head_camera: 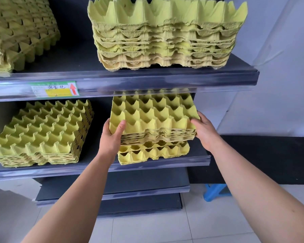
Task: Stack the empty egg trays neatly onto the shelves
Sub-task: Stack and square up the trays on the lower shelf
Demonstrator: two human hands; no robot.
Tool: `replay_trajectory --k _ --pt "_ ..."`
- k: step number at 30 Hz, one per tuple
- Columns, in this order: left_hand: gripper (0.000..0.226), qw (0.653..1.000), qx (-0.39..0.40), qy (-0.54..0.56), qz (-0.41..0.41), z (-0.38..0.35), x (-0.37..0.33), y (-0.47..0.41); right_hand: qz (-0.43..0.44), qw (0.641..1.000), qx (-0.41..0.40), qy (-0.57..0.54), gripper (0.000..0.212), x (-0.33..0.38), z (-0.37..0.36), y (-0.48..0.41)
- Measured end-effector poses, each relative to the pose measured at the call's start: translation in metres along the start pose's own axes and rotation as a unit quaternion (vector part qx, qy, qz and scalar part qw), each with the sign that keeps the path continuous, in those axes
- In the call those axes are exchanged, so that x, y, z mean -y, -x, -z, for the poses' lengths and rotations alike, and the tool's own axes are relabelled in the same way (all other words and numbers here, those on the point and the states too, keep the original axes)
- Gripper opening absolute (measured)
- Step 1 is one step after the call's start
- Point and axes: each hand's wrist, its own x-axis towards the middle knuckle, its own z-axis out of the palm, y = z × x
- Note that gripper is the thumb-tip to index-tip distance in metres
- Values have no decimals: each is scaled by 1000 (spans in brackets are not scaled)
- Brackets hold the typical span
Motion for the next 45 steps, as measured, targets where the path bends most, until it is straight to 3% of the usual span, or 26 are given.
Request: replay_trajectory --k 12,20,26,28,33,40,43,45 --pt "86 998 19 19 55 16 25 -13 -22 998 11 59 46 -8 -33 -2" --pt "104 996 47 18 78 21 24 -16 -50 997 25 43 64 -12 -31 -3" --pt "113 995 40 40 78 24 20 -14 -20 999 8 29 58 0 -27 4" --pt "118 995 43 53 72 23 18 -10 -6 1000 -1 8 47 5 -23 14" --pt "89 993 59 79 69 12 12 -9 19 999 -26 -37 39 8 -15 44" --pt "106 991 35 25 129 -19 6 15 22 990 -102 -92 42 -11 -25 75" --pt "110 990 66 23 122 -42 2 42 19 988 -111 -108 42 -9 -38 83" --pt "126 987 86 27 136 -59 0 58 18 988 -111 -106 42 -7 -46 86"
